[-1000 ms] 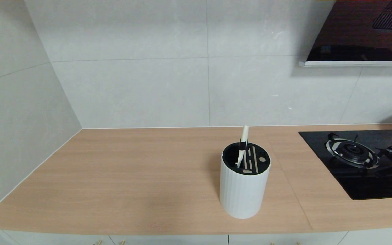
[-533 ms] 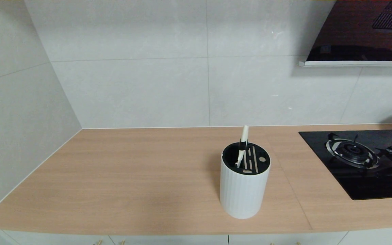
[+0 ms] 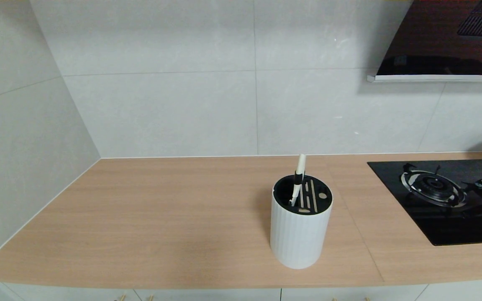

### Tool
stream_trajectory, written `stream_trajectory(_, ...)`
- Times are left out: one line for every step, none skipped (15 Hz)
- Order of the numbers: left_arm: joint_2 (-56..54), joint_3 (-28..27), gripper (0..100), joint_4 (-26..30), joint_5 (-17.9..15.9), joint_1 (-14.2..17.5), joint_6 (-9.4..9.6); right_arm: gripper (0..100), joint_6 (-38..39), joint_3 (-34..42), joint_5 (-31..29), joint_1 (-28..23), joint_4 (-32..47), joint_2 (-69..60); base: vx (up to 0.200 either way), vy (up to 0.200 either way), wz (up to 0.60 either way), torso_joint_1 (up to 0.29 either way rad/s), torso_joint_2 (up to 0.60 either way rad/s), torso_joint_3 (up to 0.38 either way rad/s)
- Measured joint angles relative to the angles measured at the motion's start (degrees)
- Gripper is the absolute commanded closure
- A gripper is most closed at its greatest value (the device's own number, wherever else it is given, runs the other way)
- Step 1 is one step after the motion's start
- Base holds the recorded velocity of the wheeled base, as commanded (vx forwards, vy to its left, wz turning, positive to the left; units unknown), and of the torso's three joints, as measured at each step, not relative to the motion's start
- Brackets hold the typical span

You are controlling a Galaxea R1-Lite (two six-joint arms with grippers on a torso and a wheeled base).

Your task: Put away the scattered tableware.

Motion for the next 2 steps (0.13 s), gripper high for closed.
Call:
stream_trajectory(0.0, 0.0, 0, 0.0, -0.02, 0.0, 0.0, 0, 0.05, 0.01, 0.0, 0.0, 0.05, -0.02, 0.0, 0.0, 0.0, 0.0, 0.0, 0.0)
stream_trajectory(0.0, 0.0, 0, 0.0, 0.0, 0.0, 0.02, 0, 0.05, 0.04, 0.02, 0.0, 0.07, -0.02, 0.0, 0.0, 0.0, 0.0, 0.0, 0.0)
